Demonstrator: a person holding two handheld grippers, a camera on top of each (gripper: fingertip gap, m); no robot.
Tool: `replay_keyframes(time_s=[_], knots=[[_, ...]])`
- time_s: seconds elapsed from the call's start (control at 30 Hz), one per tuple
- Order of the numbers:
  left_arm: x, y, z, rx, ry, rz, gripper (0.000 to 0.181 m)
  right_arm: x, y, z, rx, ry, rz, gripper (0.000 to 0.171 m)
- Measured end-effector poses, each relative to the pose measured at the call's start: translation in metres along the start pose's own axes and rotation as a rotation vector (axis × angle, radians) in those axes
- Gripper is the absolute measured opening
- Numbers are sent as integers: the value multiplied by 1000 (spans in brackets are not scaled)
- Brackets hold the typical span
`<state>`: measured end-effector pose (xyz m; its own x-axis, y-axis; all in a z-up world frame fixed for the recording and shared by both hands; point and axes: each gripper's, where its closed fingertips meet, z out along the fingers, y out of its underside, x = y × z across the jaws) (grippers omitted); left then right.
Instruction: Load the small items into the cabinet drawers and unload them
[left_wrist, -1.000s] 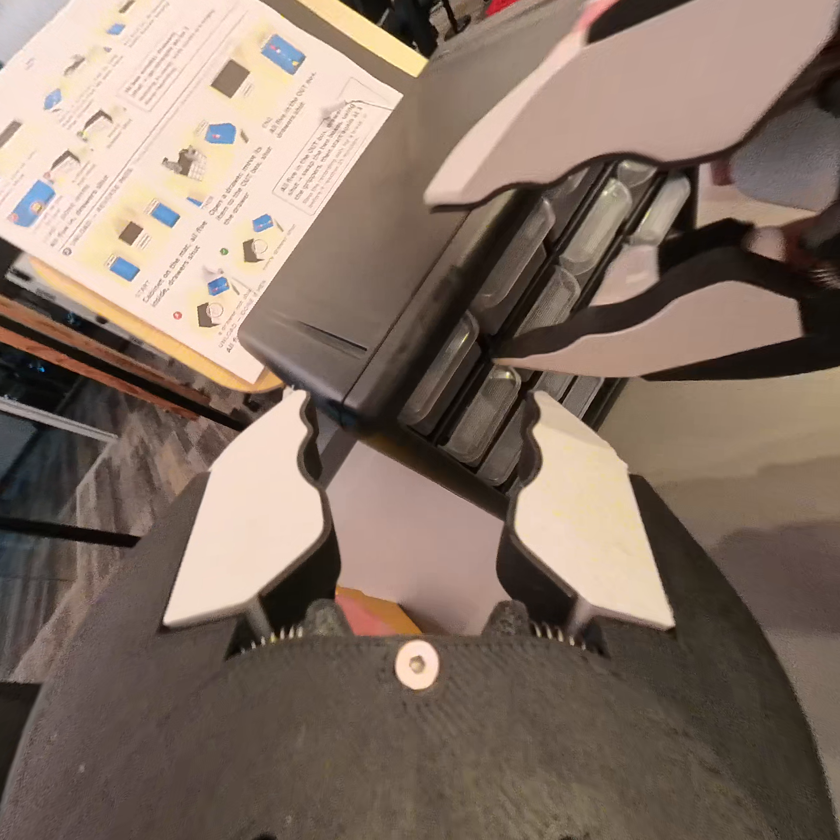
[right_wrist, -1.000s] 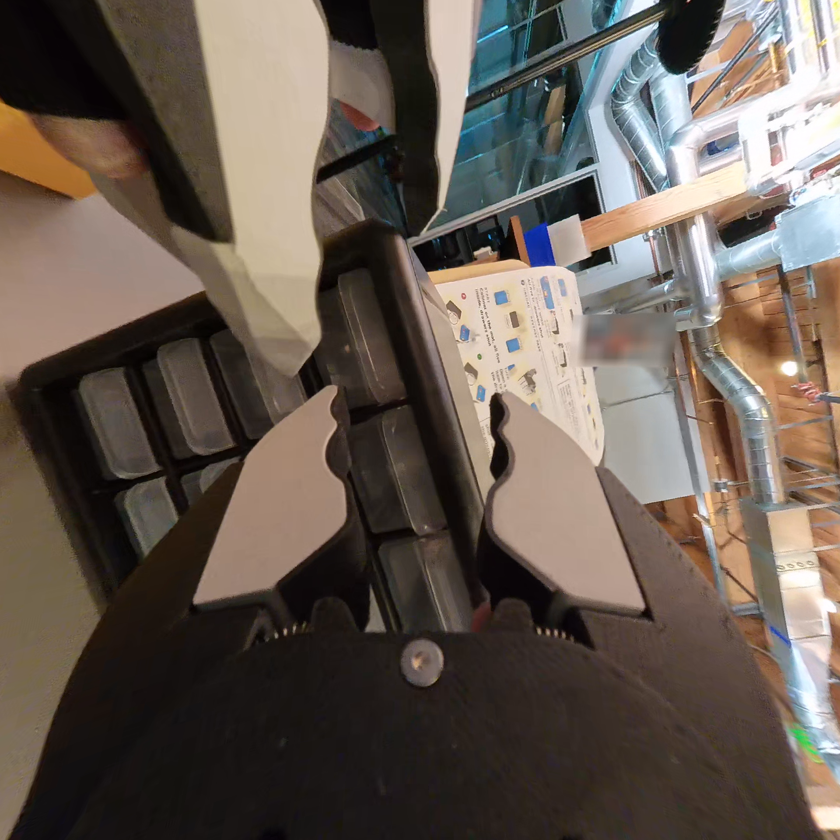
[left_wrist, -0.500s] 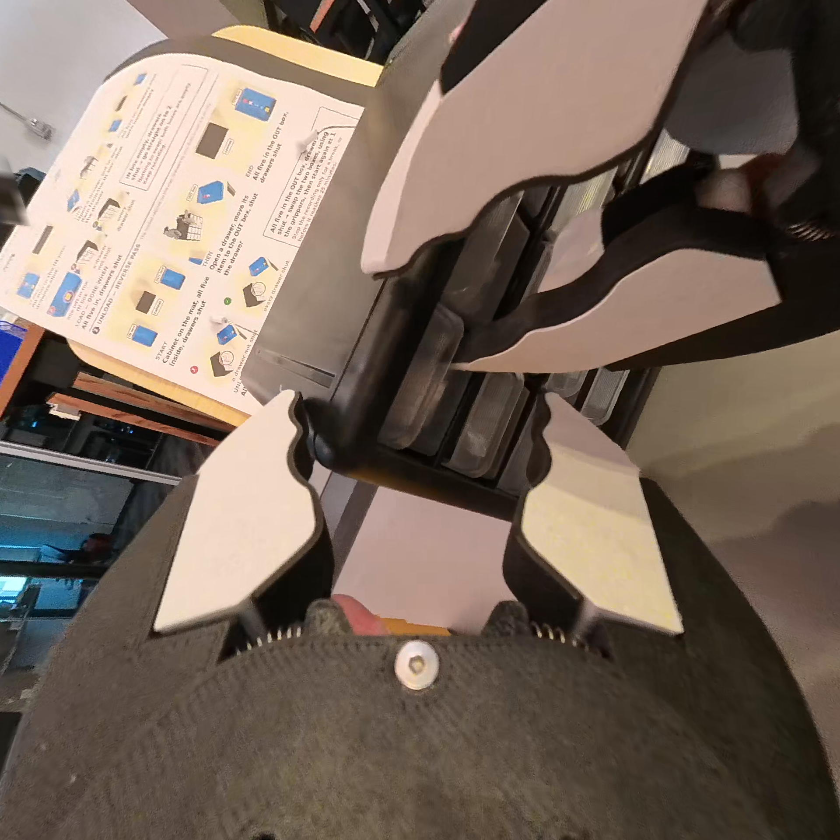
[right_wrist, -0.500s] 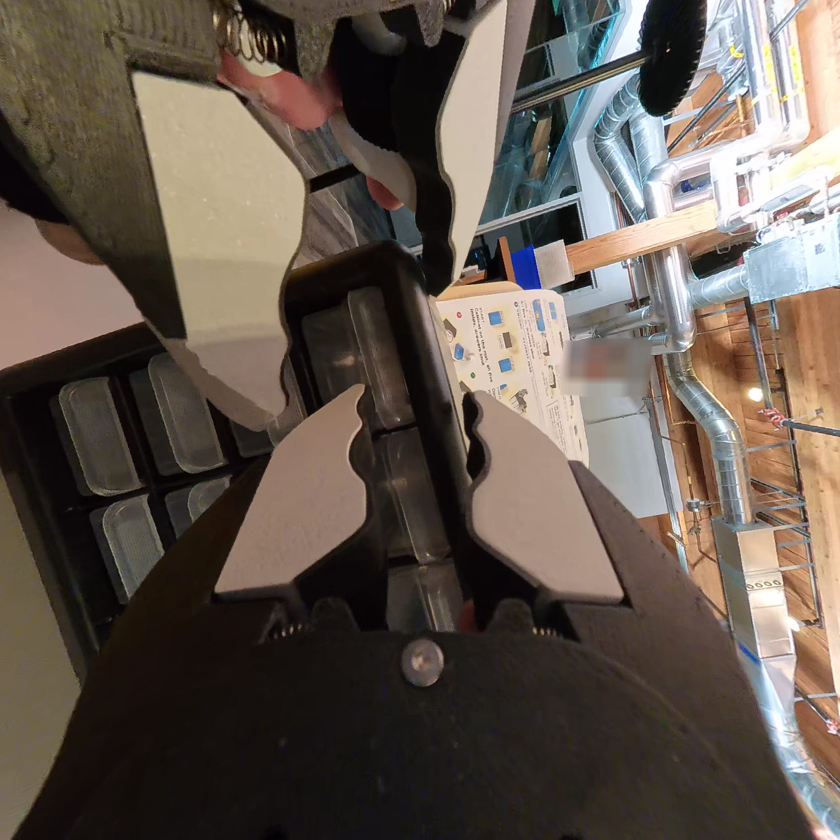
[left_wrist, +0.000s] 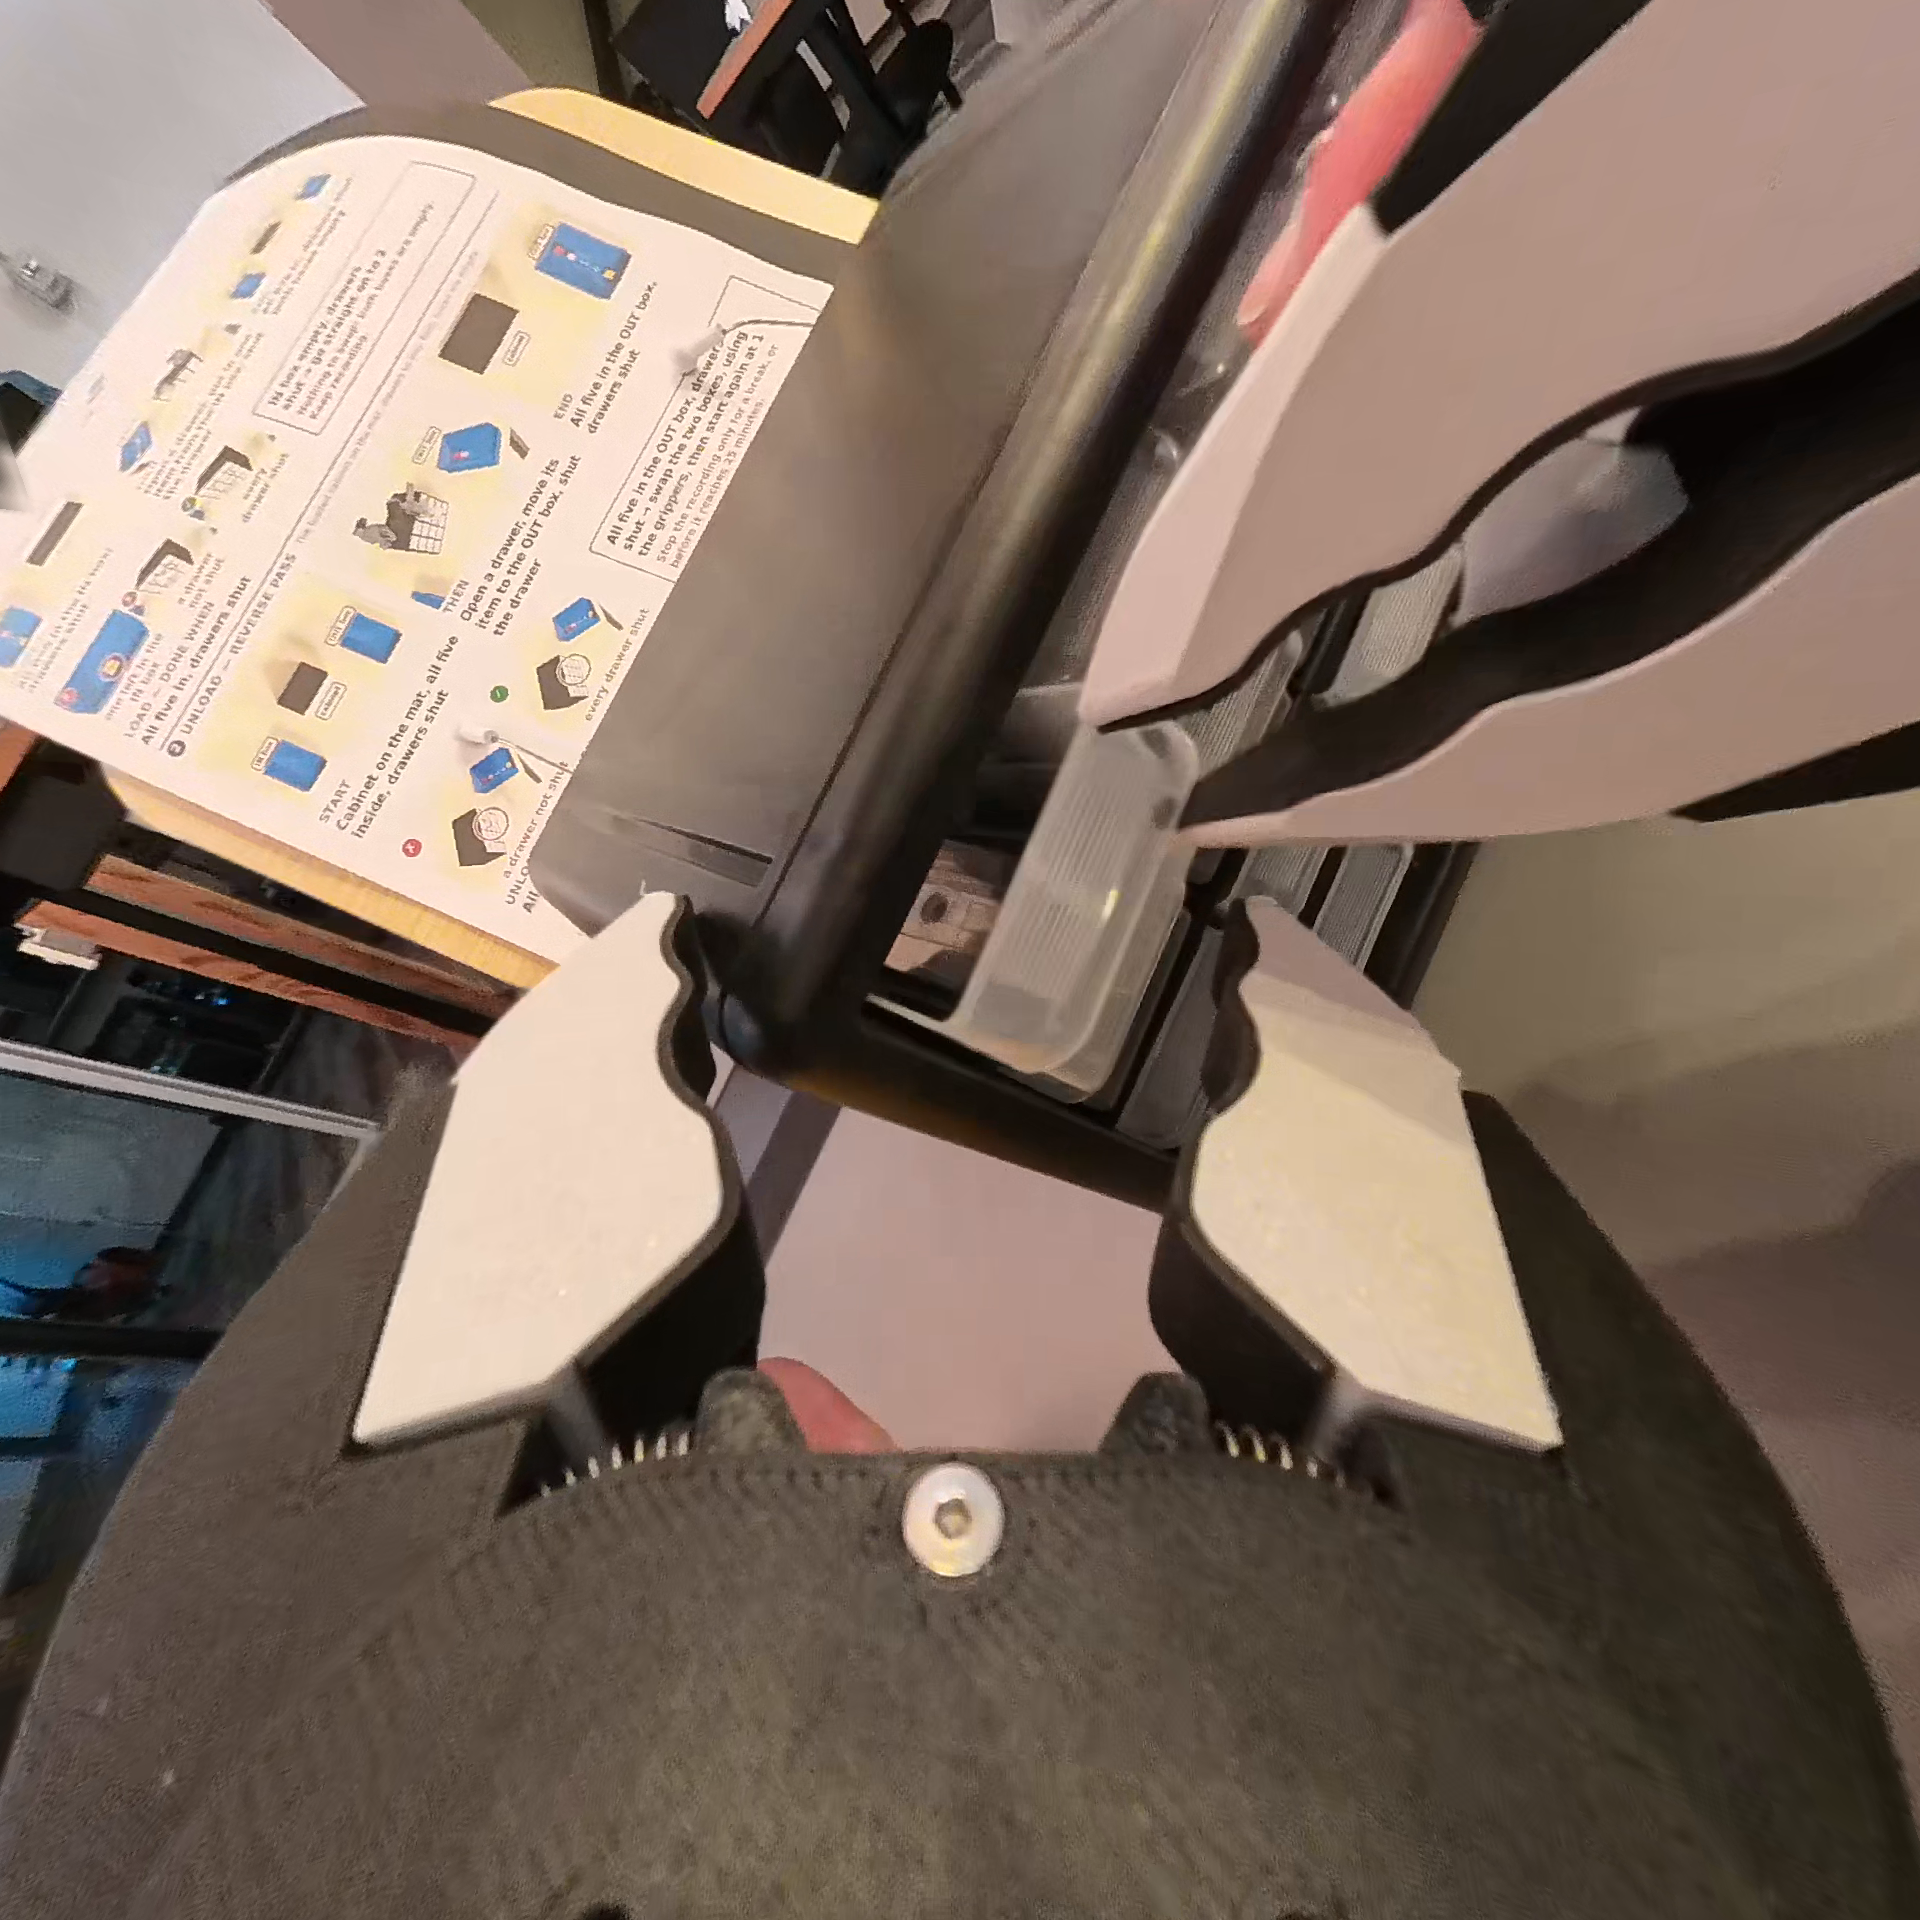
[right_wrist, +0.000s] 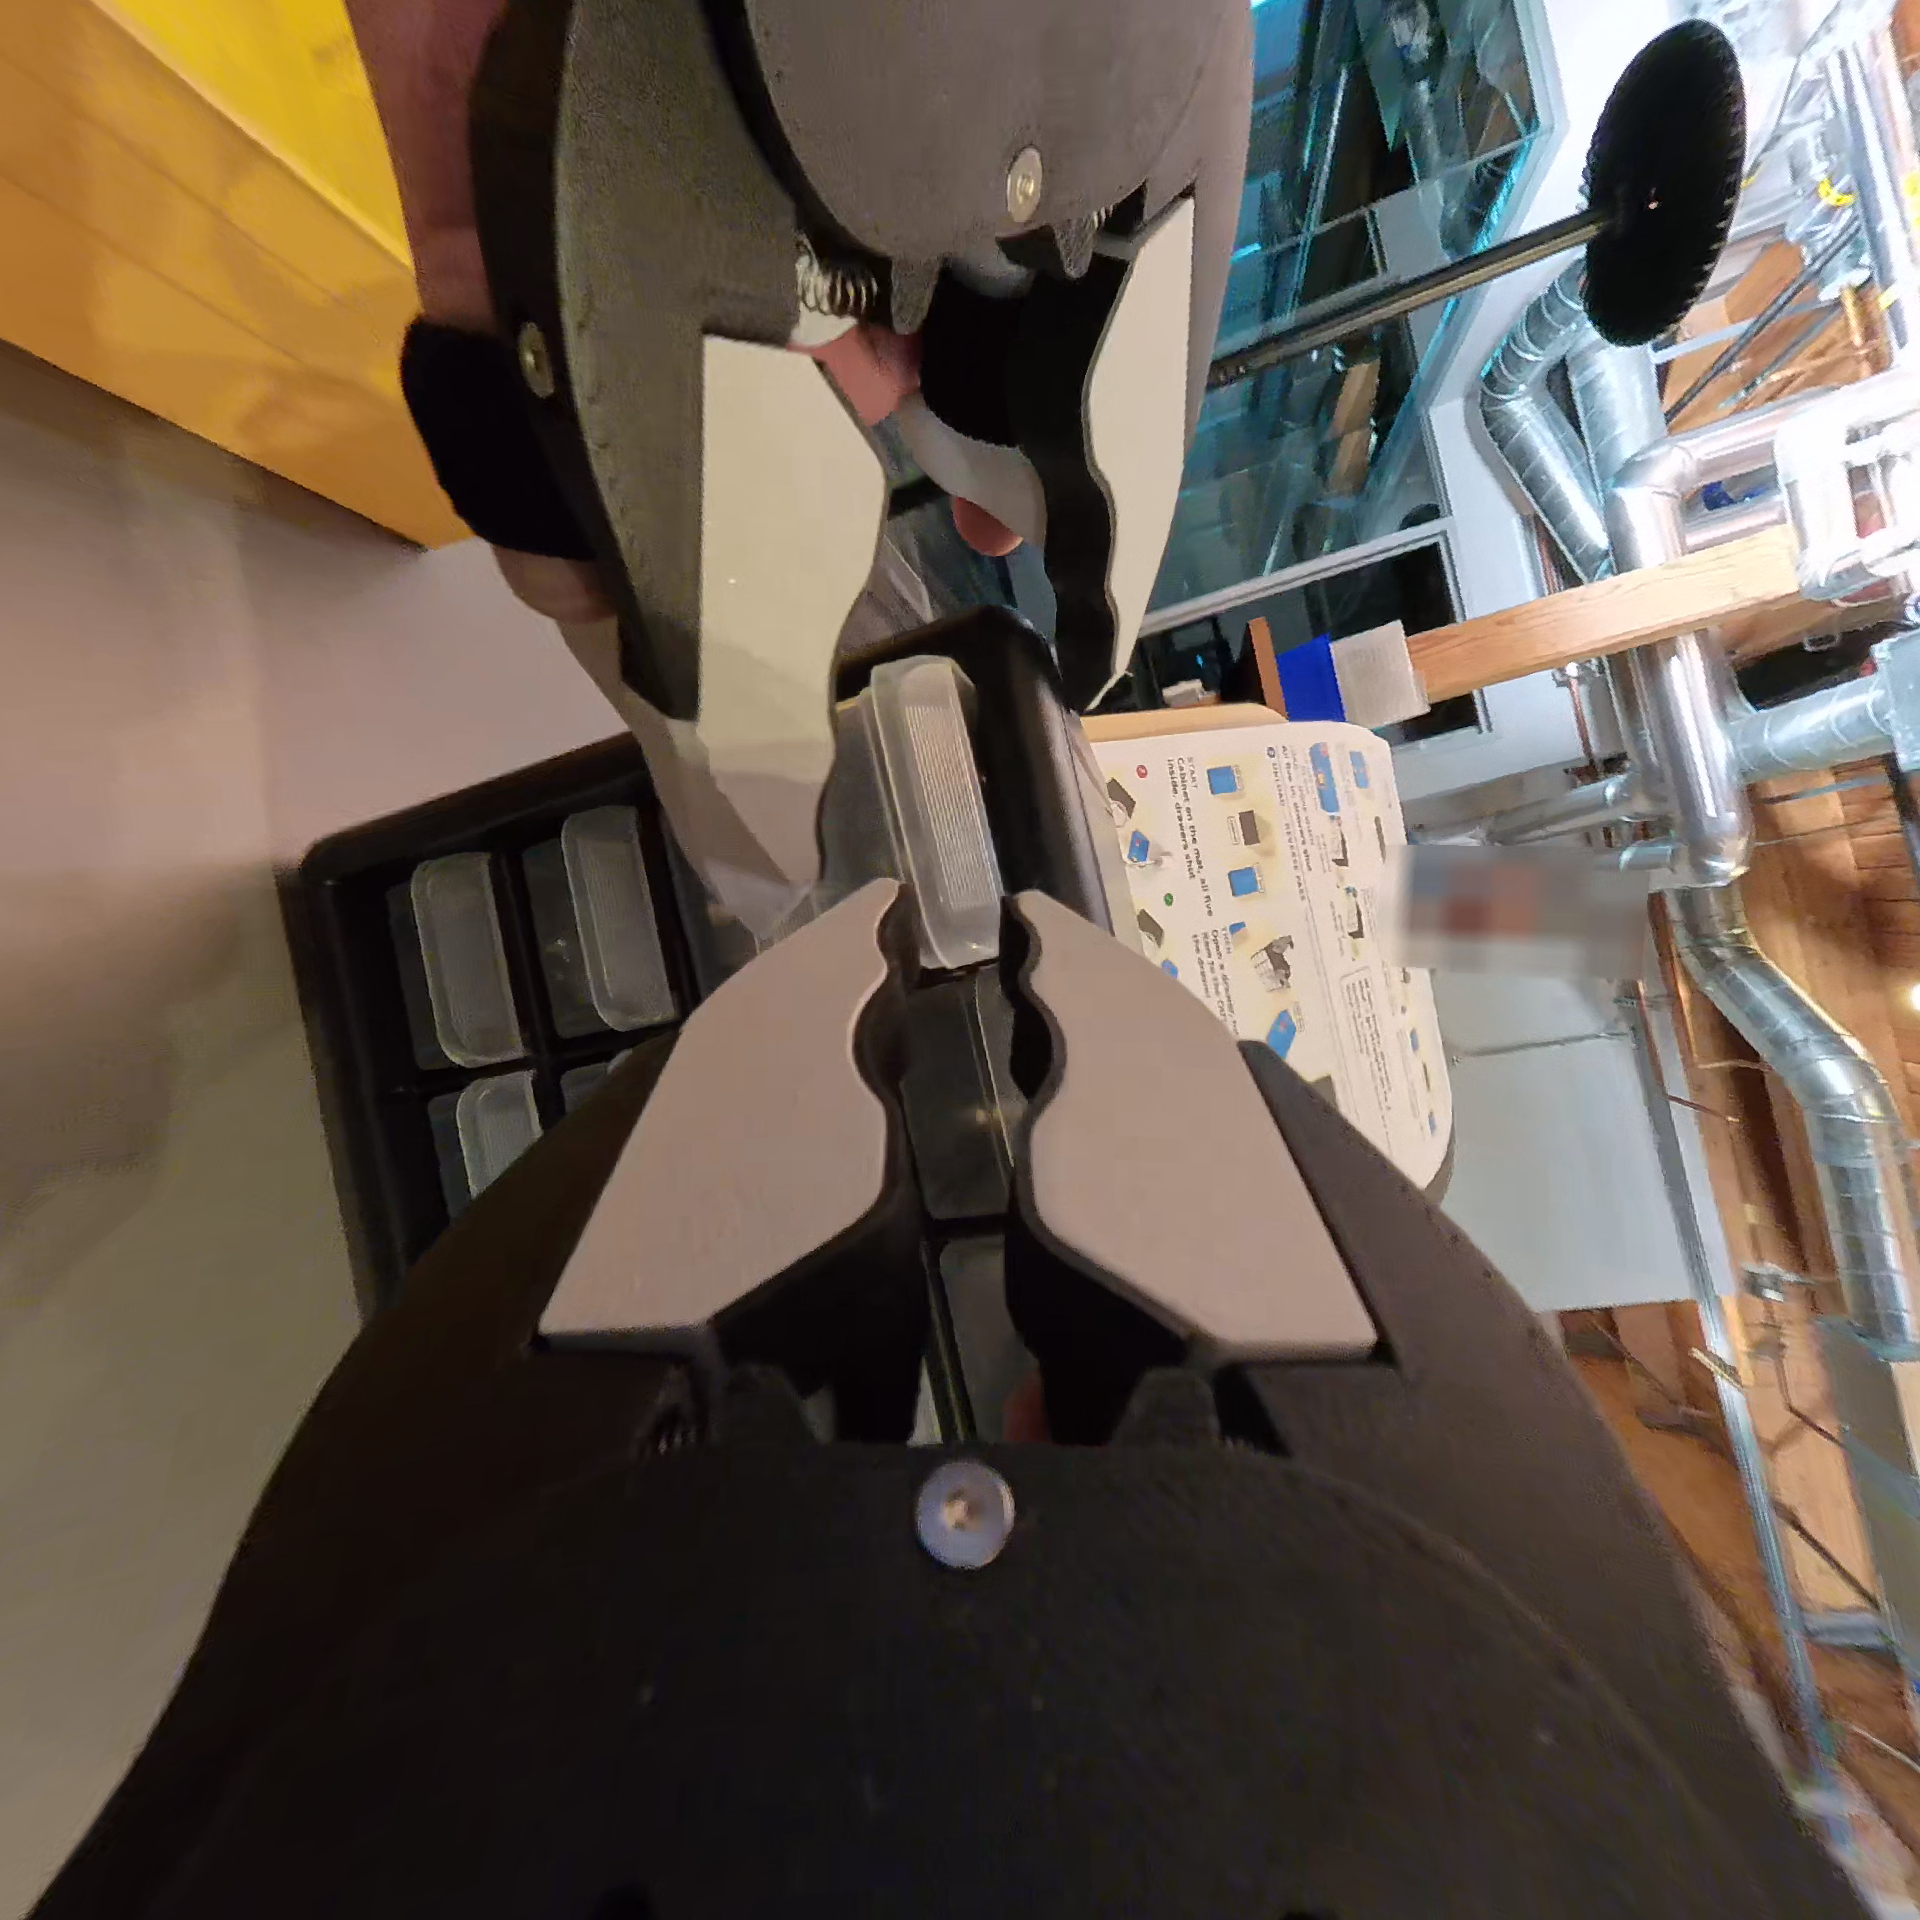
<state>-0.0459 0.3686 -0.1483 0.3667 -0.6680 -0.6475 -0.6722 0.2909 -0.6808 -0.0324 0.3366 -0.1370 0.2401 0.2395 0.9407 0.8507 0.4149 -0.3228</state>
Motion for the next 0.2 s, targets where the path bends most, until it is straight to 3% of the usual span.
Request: replay_keyframes(time_s=[0.2], knots=[[-1, -3, -2, 26, 30, -55, 91, 9, 5, -8, 18, -71, 62, 35]])
